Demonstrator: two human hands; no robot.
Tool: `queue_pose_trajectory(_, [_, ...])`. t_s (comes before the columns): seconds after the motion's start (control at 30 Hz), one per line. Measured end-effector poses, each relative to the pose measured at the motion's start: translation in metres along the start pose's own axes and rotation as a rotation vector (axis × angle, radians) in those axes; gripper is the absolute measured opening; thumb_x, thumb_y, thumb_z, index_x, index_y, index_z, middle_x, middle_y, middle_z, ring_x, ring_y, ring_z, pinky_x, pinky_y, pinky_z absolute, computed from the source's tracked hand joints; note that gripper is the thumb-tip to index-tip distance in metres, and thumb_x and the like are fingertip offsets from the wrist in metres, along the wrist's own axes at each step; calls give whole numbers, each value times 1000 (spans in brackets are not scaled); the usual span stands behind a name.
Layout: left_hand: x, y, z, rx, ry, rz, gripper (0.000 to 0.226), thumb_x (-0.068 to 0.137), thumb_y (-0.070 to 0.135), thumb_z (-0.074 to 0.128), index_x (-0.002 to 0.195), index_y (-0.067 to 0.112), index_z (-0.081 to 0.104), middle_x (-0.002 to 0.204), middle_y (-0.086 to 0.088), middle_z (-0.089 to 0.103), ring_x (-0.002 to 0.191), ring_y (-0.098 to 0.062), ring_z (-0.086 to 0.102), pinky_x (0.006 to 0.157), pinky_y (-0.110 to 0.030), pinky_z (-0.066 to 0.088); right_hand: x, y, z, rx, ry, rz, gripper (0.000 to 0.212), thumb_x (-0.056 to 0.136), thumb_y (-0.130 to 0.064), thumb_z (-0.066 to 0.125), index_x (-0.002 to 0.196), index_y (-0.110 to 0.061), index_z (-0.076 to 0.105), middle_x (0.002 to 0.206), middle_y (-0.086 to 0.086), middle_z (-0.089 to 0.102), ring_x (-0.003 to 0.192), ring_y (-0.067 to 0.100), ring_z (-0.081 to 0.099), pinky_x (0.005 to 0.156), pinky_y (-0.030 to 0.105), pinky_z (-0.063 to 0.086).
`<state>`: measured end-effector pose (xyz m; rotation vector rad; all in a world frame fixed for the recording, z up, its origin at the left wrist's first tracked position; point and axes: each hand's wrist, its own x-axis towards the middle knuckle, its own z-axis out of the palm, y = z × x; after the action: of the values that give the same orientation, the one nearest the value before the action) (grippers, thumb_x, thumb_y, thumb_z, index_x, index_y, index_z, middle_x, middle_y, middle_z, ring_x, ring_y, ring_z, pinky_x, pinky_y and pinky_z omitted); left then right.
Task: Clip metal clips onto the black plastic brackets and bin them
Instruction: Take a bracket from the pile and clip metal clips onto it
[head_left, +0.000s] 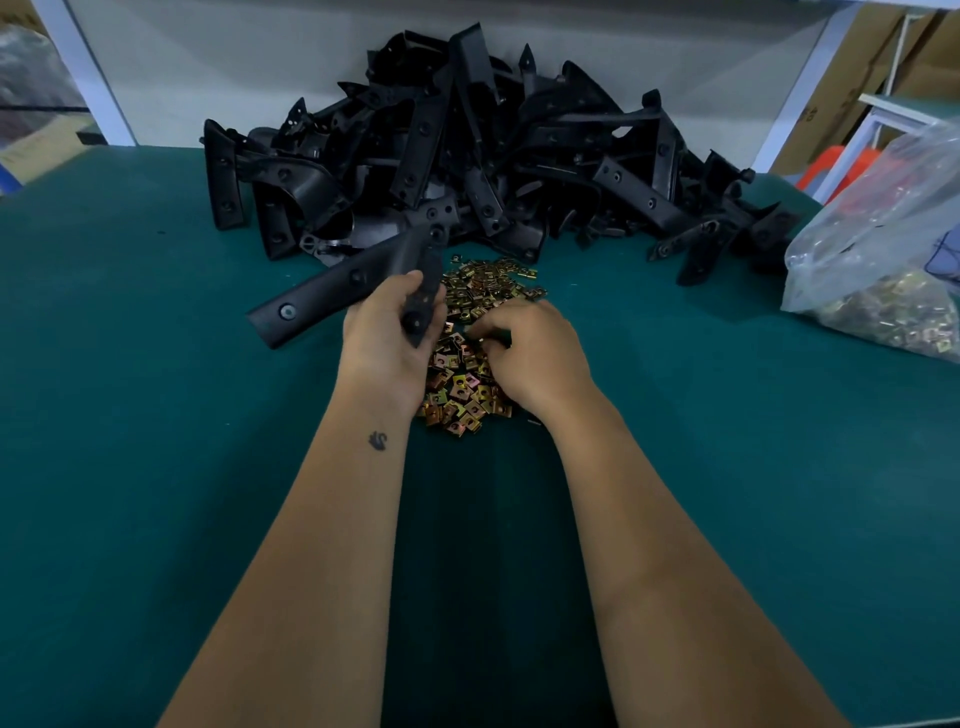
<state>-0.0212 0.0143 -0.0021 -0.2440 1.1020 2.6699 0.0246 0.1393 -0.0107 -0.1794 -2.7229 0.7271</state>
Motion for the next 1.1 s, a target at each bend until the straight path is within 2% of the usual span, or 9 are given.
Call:
queue_pose_trajectory(0.17, [-1,-7,5,28,21,0,43,92,5,63,132,-3,50,99,-12,66,74,-14,70,65,-21,56,0,-1,0,-2,-8,-41,29,90,-8,61,107,-25,75,113,-2,69,111,27,52,95,44,43])
queue_pose_trajectory(0.3, [0,-8,5,-1,18,1,45,92,4,64,134,-4,50,96,-11,66,72,-15,70,66,-22,57,-2,-2,4,49,61,-37,31,86,0,60,106,-20,72,102,1,65,99,22,55,88,37,45])
queue_pose_trajectory(0.43, [-1,-7,6,-60,-22,-31,22,94,5,61,114,-4,60,94,-12,67,77,-16,69,72,-24,58,-3,-6,-1,454,271,99,27,88,-1,64,104,-22,69,91,-6,64,81,4,59,72,11,43])
queue_pose_trajectory(0.5, [-6,-7,9,-98,-75,-70,8,96,4,57,99,-2,62,89,-13,67,80,-17,69,78,-26,60,-2,-7,-6,679,350,196,26,86,-5,69,101,-26,68,91,-11,67,82,0,64,72,7,46])
queue_pose_trajectory(0.7, [-12,-8,13,-136,-135,-130,14,96,-3,46,97,-3,60,91,-16,66,91,-23,66,86,-30,58,-1,-4,-12,1050,379,318,22,82,-5,76,84,-27,72,78,-15,74,79,-6,68,69,6,48])
queue_pose_trajectory(0.77, [-13,-8,13,-124,-131,-139,13,97,-2,47,97,-2,61,91,-15,66,93,-23,66,87,-29,57,-1,-5,-11,1078,377,315,18,83,-3,75,86,-21,74,81,-8,75,82,1,70,73,10,51])
queue_pose_trajectory(0.87, [-13,-9,14,-86,-122,-138,9,98,2,51,95,1,60,89,-10,65,89,-17,64,79,-25,57,-2,-5,-11,1146,356,287,14,86,0,71,92,-12,73,84,3,74,79,14,72,79,24,57])
queue_pose_trajectory(0.97, [-12,-9,15,-40,-106,-130,8,97,6,55,92,6,60,85,-5,64,81,-12,60,68,-20,52,-3,-6,-12,1184,334,276,14,86,3,70,91,-10,73,79,5,73,71,15,71,77,26,59])
queue_pose_trajectory(1.1, [-12,-10,15,-46,-106,-120,7,97,5,56,93,7,62,87,-5,65,81,-12,61,68,-19,53,-2,-9,-11,1178,316,255,16,87,4,68,91,-10,74,80,5,75,80,19,74,87,30,58])
